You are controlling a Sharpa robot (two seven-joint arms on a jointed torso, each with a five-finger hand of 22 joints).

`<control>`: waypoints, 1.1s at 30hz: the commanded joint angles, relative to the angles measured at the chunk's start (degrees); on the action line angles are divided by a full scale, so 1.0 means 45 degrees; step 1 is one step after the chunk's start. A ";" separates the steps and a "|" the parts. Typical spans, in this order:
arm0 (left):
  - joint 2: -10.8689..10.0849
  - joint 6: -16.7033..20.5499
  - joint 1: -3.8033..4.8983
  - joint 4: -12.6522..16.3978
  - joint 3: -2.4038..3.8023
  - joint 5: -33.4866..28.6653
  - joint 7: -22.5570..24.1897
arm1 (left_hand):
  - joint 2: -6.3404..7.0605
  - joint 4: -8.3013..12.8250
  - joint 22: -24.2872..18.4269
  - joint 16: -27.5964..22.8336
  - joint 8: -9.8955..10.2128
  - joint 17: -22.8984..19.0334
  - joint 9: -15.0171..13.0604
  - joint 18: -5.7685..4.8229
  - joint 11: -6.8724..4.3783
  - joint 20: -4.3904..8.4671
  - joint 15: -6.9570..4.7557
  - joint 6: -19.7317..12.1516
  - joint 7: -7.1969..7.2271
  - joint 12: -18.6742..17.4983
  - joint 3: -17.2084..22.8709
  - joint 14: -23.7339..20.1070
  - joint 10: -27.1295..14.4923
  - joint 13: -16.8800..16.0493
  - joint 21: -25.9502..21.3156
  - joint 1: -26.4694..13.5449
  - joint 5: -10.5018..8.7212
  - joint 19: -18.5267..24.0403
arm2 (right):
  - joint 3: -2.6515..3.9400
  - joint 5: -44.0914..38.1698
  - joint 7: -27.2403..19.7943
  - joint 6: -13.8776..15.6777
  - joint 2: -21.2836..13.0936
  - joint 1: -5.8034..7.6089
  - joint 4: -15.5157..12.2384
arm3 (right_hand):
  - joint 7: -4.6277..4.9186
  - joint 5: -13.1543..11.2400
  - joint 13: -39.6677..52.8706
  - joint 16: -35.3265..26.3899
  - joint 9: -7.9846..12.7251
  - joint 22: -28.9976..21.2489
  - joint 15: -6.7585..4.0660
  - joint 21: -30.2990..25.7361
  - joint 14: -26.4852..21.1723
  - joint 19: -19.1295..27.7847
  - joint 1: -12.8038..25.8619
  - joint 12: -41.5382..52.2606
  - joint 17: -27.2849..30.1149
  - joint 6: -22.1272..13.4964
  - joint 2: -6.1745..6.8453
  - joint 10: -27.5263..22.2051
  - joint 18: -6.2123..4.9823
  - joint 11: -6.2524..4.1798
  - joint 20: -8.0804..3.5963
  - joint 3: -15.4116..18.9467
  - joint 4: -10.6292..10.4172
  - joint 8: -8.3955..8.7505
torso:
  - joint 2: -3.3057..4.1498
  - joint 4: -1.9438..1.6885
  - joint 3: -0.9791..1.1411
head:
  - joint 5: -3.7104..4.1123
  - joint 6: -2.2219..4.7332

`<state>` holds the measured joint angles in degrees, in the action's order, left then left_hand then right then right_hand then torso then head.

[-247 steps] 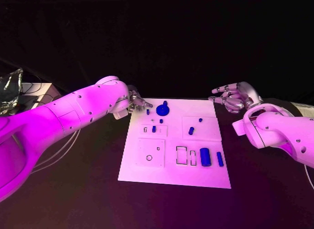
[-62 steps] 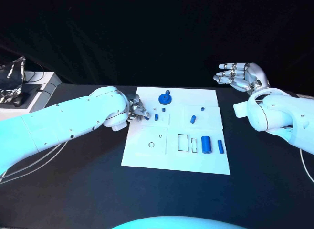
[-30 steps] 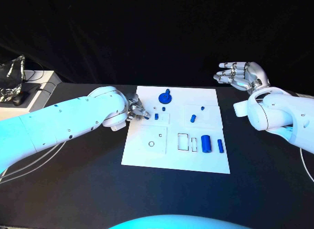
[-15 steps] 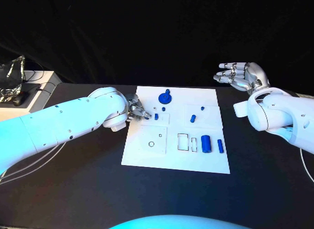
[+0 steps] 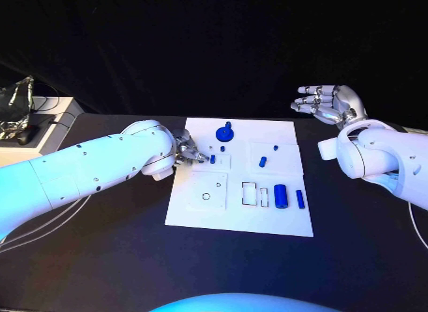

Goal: Assemble the parts on the task board

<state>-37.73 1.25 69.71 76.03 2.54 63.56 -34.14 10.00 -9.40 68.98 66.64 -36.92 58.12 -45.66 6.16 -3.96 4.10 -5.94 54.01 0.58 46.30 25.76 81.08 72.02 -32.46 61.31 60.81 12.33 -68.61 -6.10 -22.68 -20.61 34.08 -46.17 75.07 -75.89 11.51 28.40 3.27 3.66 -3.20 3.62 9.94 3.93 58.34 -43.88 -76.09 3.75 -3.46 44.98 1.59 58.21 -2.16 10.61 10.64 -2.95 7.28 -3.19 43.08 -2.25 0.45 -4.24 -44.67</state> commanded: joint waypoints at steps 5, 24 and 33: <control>0.0022 -0.0213 -0.0097 -0.0010 -0.0059 -0.0108 -0.0061 | 0.0059 -0.0014 0.0013 -0.0006 0.0054 0.0012 0.0000 -0.0204 0.0034 0.0077 -0.0047 0.0042 -0.0067 -0.0006 -0.0159 0.0013 0.0049 -0.0007 0.0015 0.0172 -0.0052 -0.0056 | 0.0003 -0.0029 -0.0089 -0.0094 -0.0004 -0.0009 -0.0019 | 0.0380 0.0065 0.0004 -0.0061 0.0018 -0.0033 -0.0008 -0.0097 -0.0140 0.0262 0.0009 -0.0086 0.0012 -0.0091 -0.0014 -0.0088 0.0076 -0.0010 0.0039 0.0048 0.0044 0.0046 | -0.0010 -0.0008 -0.0008 | 0.0007 -0.0019; -0.0138 -0.0238 -0.0098 -0.0041 -0.0045 -0.0049 -0.0142 | 0.0050 -0.0465 0.0045 0.0025 -0.0010 0.0049 -0.0056 -0.0213 0.0053 0.0098 -0.0035 0.0070 -0.0083 0.0033 -0.1272 0.0011 0.0049 -0.0028 0.0039 0.0219 -0.0070 -0.0083 | 0.0003 -0.0042 -0.0077 -0.0090 -0.0025 -0.0021 -0.0027 | 0.0405 0.0059 0.0004 -0.0065 0.0019 -0.0062 0.0005 -0.0129 -0.0247 0.0749 0.0010 -0.0085 0.0016 -0.0126 -0.0015 -0.0110 0.0168 0.0002 0.0053 0.0076 0.0062 0.0047 | -0.0005 -0.0010 -0.0017 | 0.0043 -0.0047; -0.0164 -0.0125 -0.0099 0.0006 -0.0038 -0.0103 -0.0118 | -0.0287 -0.1409 0.0057 0.0026 -0.0069 0.0050 -0.0107 -0.0214 0.0081 0.0097 -0.0004 0.0076 -0.0130 0.0049 -0.3903 0.0015 0.0049 -0.0042 0.0034 0.0699 -0.0016 -0.0092 | 0.0002 -0.0044 -0.0074 -0.0091 -0.0029 -0.0032 -0.0027 | 0.0410 0.0064 0.0004 -0.0069 0.0019 -0.0068 0.0015 -0.0135 -0.0336 0.0896 0.0004 -0.0086 0.0020 -0.0139 -0.0010 -0.0114 0.0207 0.0007 0.0059 0.0091 0.0067 0.0048 | -0.0006 -0.0004 -0.0012 | 0.0052 -0.0050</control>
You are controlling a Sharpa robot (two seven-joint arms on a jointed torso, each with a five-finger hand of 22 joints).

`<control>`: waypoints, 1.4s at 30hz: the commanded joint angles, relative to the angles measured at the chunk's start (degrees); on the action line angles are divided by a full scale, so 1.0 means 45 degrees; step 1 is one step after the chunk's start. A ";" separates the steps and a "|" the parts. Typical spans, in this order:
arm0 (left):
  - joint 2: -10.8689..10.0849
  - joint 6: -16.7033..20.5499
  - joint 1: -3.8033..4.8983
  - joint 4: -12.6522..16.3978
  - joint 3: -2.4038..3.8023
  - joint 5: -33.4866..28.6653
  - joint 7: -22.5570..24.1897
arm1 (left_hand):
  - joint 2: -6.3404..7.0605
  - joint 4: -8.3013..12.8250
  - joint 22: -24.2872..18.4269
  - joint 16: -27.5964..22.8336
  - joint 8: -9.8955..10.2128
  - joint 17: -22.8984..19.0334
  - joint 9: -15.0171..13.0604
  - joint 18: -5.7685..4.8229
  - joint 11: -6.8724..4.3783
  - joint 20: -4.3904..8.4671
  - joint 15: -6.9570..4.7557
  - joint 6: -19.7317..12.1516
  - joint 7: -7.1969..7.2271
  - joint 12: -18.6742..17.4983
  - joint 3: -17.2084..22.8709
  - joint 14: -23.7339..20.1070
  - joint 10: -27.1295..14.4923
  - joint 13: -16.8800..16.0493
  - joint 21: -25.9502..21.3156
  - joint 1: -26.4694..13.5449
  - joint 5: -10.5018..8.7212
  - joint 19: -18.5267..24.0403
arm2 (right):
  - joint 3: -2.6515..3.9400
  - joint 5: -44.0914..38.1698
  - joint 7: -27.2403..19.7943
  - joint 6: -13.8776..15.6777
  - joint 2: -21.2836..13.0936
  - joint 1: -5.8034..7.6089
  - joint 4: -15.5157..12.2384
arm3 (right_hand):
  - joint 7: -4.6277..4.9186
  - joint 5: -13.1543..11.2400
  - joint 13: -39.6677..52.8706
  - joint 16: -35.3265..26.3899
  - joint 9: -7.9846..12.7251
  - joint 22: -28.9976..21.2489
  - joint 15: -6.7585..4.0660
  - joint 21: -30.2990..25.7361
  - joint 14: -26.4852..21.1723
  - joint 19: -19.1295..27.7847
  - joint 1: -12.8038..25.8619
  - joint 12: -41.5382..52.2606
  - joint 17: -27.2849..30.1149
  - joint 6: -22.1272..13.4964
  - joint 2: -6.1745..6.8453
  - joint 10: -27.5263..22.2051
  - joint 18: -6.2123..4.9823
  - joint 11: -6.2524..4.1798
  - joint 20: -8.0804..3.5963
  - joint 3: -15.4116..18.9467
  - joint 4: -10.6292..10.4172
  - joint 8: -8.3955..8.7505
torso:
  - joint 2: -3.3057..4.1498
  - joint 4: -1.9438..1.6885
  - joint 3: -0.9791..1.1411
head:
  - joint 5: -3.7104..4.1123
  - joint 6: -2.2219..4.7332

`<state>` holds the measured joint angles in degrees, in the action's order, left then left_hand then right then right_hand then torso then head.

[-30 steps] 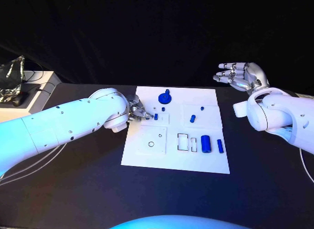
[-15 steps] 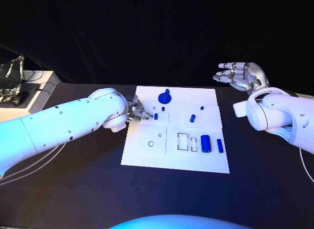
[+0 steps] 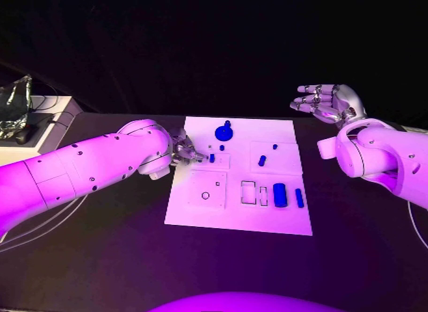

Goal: Assemble the parts on the task board

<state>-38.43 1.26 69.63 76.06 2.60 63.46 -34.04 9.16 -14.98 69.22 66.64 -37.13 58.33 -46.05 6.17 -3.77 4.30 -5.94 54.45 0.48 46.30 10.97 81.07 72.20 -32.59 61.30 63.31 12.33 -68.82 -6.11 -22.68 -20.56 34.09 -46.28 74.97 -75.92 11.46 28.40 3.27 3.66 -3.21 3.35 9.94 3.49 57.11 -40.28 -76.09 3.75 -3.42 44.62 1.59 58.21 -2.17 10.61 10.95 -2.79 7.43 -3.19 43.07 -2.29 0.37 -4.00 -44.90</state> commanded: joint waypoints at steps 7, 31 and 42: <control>-0.0025 -0.0052 -0.0083 0.0016 -0.0047 -0.0157 -0.0113 | -0.0691 -0.0253 0.0009 0.0015 0.0002 -0.0001 0.0003 -0.0217 0.0057 0.0061 -0.0007 -0.0062 -0.0107 0.0052 -0.3174 0.0009 0.0003 -0.0023 0.0024 0.0443 -0.0036 -0.0053 | 0.0002 -0.0047 -0.0081 -0.0092 -0.0008 -0.0020 -0.0023 | 0.0421 0.0067 0.0004 -0.0073 0.0021 -0.0014 0.0022 -0.0041 -0.0148 0.0226 -0.0002 -0.0085 0.0014 -0.0081 -0.0016 -0.0119 0.0241 0.0008 -0.0003 0.0066 0.0034 0.0048 | -0.0009 -0.0008 0.0007 | 0.0012 -0.0013; -0.0803 0.0451 -0.0224 0.0738 0.0979 -0.2192 0.0738 | -0.0835 -0.0289 -0.0532 -0.0730 0.0186 -0.0804 0.0109 -0.0115 0.0284 -0.0044 0.0155 -0.0641 -0.0390 -0.0004 -0.3943 -0.0365 -0.0516 0.0031 -0.0808 0.0661 -0.0008 0.0560 | 0.0002 -0.0051 -0.0074 -0.0069 -0.0031 -0.0042 -0.0017 | 0.0421 0.0076 0.0003 -0.0076 0.0021 -0.0016 0.0030 -0.0037 -0.0218 0.0387 -0.0008 -0.0087 0.0016 -0.0083 -0.0019 -0.0119 0.0295 0.0010 -0.0003 0.0071 0.0042 0.0048 | -0.0017 -0.0010 0.0012 | 0.0014 0.0042; -0.0933 0.1731 -0.0232 0.0497 0.1469 -0.4176 0.3106 | -0.1943 0.0654 -0.3378 -0.4090 0.2256 -0.4786 0.4941 -0.0191 0.1913 -0.1252 0.1612 -0.2528 -0.2115 -0.1987 -0.3797 -0.3827 -0.3850 0.2775 -0.5307 0.2806 0.0086 0.3222 | 0.0002 -0.0052 -0.0063 -0.0072 -0.0037 -0.0052 0.0016 | 0.0421 0.0074 0.0004 -0.0073 0.0020 -0.0014 0.0029 -0.0033 -0.0219 0.0403 -0.0011 -0.0084 0.0015 -0.0065 -0.0017 -0.0111 0.0307 0.0007 -0.0004 0.0067 0.0049 0.0047 | -0.0015 -0.0016 0.0017 | 0.0038 0.0140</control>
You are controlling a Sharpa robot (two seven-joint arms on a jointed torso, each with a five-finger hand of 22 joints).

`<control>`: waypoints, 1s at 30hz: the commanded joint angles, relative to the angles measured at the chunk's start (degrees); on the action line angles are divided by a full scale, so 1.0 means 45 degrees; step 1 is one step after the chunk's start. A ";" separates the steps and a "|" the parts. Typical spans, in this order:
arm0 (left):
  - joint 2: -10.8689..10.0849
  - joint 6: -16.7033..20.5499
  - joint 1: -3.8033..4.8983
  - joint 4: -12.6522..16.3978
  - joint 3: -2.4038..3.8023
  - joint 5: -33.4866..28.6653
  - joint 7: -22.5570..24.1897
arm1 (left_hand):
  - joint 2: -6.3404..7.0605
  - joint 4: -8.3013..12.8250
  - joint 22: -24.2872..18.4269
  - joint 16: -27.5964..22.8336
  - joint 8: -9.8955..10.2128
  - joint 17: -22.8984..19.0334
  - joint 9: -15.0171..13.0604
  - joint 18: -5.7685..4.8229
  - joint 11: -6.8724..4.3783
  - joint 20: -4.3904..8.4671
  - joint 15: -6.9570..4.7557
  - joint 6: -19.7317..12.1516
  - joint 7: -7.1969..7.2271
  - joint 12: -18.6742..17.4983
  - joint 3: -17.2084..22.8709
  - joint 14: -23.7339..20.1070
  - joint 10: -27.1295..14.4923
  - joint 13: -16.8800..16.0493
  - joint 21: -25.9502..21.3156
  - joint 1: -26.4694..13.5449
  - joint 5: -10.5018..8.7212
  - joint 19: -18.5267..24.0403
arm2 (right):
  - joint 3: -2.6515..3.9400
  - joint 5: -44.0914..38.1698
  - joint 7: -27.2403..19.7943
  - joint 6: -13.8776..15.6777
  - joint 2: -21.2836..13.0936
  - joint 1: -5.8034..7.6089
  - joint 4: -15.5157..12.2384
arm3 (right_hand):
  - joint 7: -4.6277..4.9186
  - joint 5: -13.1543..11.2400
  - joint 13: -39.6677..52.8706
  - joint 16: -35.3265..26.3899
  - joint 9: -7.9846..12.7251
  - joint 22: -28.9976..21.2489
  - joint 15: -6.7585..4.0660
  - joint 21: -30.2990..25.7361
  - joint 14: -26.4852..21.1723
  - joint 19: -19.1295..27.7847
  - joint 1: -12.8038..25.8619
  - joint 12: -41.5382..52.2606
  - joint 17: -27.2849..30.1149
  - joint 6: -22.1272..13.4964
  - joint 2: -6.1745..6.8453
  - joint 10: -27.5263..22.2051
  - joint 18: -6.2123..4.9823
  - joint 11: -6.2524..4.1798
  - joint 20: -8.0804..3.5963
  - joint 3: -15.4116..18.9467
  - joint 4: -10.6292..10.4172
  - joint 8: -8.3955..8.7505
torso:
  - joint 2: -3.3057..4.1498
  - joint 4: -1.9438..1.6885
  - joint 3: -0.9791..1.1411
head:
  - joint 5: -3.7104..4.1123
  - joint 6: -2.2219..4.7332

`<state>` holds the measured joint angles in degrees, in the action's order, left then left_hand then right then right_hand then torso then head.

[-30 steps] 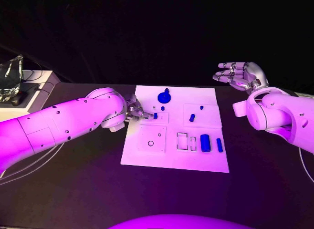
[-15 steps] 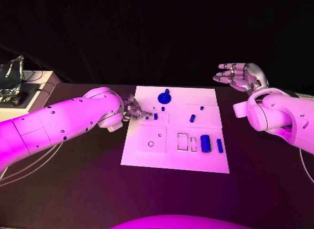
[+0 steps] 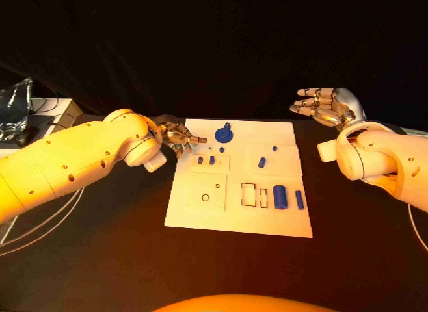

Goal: Assemble the parts on the task board

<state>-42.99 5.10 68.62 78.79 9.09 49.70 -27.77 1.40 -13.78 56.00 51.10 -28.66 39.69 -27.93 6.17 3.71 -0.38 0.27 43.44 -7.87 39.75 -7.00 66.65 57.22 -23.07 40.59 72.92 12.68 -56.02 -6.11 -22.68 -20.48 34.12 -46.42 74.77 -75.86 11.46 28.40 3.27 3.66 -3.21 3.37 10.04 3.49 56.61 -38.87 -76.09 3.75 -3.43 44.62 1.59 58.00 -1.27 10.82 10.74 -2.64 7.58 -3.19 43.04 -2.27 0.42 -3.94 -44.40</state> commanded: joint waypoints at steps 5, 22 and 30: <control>0.0439 0.1288 -0.0005 -0.0445 -0.0087 0.0152 0.3345 | -0.0415 0.1935 -0.1359 -0.1377 0.1527 -0.2183 0.3578 -0.0245 0.0279 -0.0401 0.0331 0.1004 -0.0127 -0.1426 0.1400 -0.1164 -0.0662 0.2524 -0.1953 0.2558 -0.0047 0.0381 | 0.0003 -0.0051 -0.0089 -0.0098 0.0010 -0.0008 0.0053 | 0.0412 0.0083 0.0004 -0.0069 0.0017 -0.0001 -0.0001 -0.0008 -0.0041 -0.0077 -0.0061 -0.0086 0.0015 -0.0004 -0.0035 -0.0042 0.0095 -0.0048 0.0025 -0.0024 0.0064 0.0043 | 0.0007 -0.0005 -0.0007 | 0.0048 0.0108; 0.2193 0.2642 0.0003 -0.1885 -0.1341 0.6897 0.6095 | 0.0960 0.2690 -0.0471 0.0113 0.5422 -0.3180 0.5369 -0.0116 0.0513 -0.0324 0.0351 0.3399 0.0480 -0.4843 0.3106 -0.1233 -0.0096 0.4330 -0.1612 0.2821 -0.0335 0.0275 | 0.0003 -0.0141 -0.0132 -0.0148 0.0089 -0.0008 0.0137 | 0.0399 0.0185 0.0003 -0.0064 0.0015 0.0000 -0.0016 -0.0014 0.0095 -0.0177 -0.0016 -0.0087 0.0010 0.0072 -0.0021 -0.0011 0.0086 -0.0061 0.0012 -0.0167 0.0154 0.0042 | 0.0026 0.0009 -0.0002 | 0.0173 0.0390; 0.2736 0.2541 0.0000 -0.2407 -0.1648 0.7827 0.5704 | 0.1142 0.2791 0.1092 0.2441 0.5545 -0.2762 0.5375 0.0105 0.0429 -0.0226 0.0258 0.3736 0.0545 -0.5144 0.3598 -0.1096 0.0223 0.4323 -0.0184 0.2646 -0.0355 0.0222 | 0.0003 -0.0169 -0.0131 -0.0154 0.0113 -0.0008 0.0109 | 0.0399 0.0255 0.0003 -0.0067 0.0015 0.0000 -0.0015 -0.0013 0.0073 -0.0179 0.0009 -0.0087 0.0012 0.0077 -0.0019 -0.0011 0.0086 -0.0063 0.0011 -0.0200 0.0171 0.0042 | 0.0024 0.0014 -0.0009 | 0.0214 0.0382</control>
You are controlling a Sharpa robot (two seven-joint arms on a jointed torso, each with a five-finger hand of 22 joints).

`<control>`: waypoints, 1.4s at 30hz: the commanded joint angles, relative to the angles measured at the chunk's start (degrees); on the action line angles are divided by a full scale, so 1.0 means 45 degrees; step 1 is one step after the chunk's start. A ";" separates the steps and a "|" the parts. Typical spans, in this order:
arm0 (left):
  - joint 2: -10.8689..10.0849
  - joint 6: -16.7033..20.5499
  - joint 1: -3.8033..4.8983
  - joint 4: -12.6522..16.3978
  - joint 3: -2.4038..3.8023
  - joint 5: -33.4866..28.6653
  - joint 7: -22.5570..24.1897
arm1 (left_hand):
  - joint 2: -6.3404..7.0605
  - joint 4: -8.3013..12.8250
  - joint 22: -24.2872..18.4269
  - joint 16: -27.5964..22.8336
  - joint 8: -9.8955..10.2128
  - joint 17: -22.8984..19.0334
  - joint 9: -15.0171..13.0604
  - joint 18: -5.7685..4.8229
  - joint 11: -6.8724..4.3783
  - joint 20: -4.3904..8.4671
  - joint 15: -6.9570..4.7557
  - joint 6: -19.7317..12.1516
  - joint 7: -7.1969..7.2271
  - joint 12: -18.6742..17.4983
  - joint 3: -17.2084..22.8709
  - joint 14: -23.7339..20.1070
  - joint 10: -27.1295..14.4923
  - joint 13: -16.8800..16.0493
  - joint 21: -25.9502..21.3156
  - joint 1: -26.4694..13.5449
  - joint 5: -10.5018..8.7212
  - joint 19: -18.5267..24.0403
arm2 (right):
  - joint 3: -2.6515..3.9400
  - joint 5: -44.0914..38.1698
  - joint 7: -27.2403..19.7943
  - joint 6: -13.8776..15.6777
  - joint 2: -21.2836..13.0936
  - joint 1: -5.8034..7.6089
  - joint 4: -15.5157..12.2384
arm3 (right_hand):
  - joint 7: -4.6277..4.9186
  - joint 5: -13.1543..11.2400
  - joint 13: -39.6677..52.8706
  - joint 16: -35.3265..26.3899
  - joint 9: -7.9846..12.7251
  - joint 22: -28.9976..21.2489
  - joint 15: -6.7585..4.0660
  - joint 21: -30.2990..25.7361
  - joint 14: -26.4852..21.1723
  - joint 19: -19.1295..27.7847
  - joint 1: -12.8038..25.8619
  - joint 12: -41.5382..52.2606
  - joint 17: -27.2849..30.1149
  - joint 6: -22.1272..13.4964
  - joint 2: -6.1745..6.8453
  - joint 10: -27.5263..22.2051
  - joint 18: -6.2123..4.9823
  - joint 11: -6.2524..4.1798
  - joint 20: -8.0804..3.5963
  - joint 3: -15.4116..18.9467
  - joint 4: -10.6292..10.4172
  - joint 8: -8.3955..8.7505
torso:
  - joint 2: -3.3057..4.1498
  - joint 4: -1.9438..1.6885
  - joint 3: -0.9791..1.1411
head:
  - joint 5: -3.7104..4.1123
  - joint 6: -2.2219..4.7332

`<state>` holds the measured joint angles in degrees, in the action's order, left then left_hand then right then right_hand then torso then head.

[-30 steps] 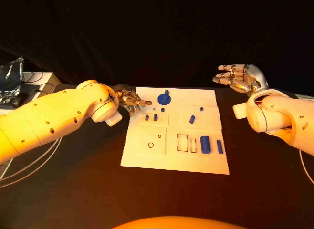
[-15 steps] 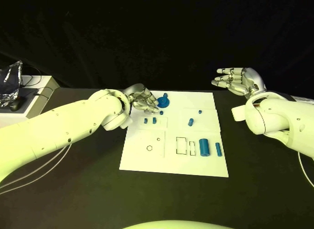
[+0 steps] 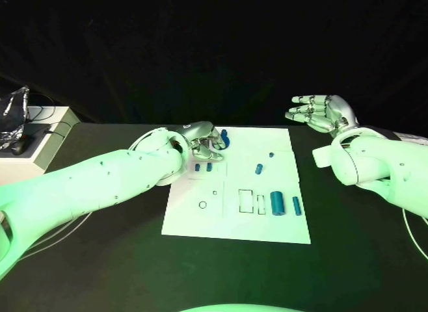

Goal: Assemble the parts on the task board

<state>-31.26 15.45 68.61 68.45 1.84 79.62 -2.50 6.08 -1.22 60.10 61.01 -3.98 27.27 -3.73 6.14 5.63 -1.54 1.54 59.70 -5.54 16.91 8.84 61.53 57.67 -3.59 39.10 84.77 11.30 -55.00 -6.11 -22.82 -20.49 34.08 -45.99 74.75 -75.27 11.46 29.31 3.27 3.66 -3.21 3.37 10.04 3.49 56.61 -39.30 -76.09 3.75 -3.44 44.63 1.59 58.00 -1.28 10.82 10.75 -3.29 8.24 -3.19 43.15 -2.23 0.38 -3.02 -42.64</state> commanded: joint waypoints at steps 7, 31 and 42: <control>0.0319 0.0168 0.0000 -0.0355 -0.0135 0.1563 -0.0075 | 0.0134 0.0075 0.0799 0.0941 0.0065 -0.0400 -0.0001 0.0234 0.0007 -0.0068 0.0002 0.0495 0.0033 -0.0151 0.0459 -0.0134 0.0195 -0.0005 0.0509 -0.0042 -0.0046 0.0211 | 0.0003 -0.0149 -0.0127 -0.0148 0.0019 -0.0004 -0.0028 | 0.0398 0.0053 0.0003 -0.0067 0.0016 -0.0001 -0.0015 -0.0014 0.0072 -0.0082 0.0009 -0.0087 0.0013 0.0076 -0.0019 -0.0011 0.0086 -0.0063 0.0011 -0.0054 0.0026 0.0042 | -0.0014 -0.0008 0.0008 | 0.0037 -0.0043; 0.0753 -0.0900 -0.0006 -0.0959 -0.0174 0.1659 -0.0503 | -0.0004 0.0340 0.1581 0.2087 0.0084 -0.0995 0.0005 0.0378 -0.0068 -0.0077 -0.0033 0.0791 -0.0042 -0.0677 0.1172 -0.0186 0.0797 -0.0004 0.0901 -0.0120 -0.0048 0.0166 | 0.0004 -0.0157 -0.0128 -0.0155 0.0020 -0.0004 -0.0097 | 0.0396 0.0091 0.0004 -0.0067 0.0015 -0.0004 -0.0013 -0.0018 0.0059 -0.0039 0.0055 -0.0086 0.0014 0.0087 -0.0010 -0.0011 0.0093 -0.0063 0.0012 -0.0111 0.0060 0.0040 | -0.0012 -0.0010 0.0013 | 0.0089 -0.0140; 0.0916 -0.1056 -0.0015 -0.1165 -0.0204 0.1538 -0.0541 | -0.0060 0.0382 0.1751 0.2329 0.0088 -0.1055 0.0007 0.0413 -0.0042 -0.0094 -0.0002 0.0779 -0.0099 -0.0771 0.1256 -0.0173 0.0910 -0.0006 0.0975 -0.0177 -0.0049 0.0133 | 0.0004 -0.0159 -0.0131 -0.0168 0.0023 -0.0004 -0.0123 | 0.0396 0.0091 0.0004 -0.0067 0.0015 -0.0004 -0.0013 -0.0018 0.0059 -0.0039 0.0055 -0.0086 0.0014 0.0087 -0.0010 -0.0011 0.0093 -0.0063 0.0012 -0.0111 0.0060 0.0040 | -0.0017 -0.0002 0.0007 | 0.0110 -0.0164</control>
<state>-27.39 12.22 68.65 63.22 1.02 86.65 -4.70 6.06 0.55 67.94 71.22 -3.77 22.57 -3.74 7.08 5.42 -1.83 1.54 63.07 -5.85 13.75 14.25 61.11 61.57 -3.60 43.11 84.32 11.32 -54.27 -6.11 -22.96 -20.50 34.07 -45.91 74.75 -75.72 11.46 29.41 3.27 3.66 -3.22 3.38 10.04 3.50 56.61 -39.30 -76.09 3.76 -3.44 44.63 1.59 58.01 -1.27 10.82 10.75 -3.51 8.46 -3.19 43.07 -2.27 0.42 -2.54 -43.35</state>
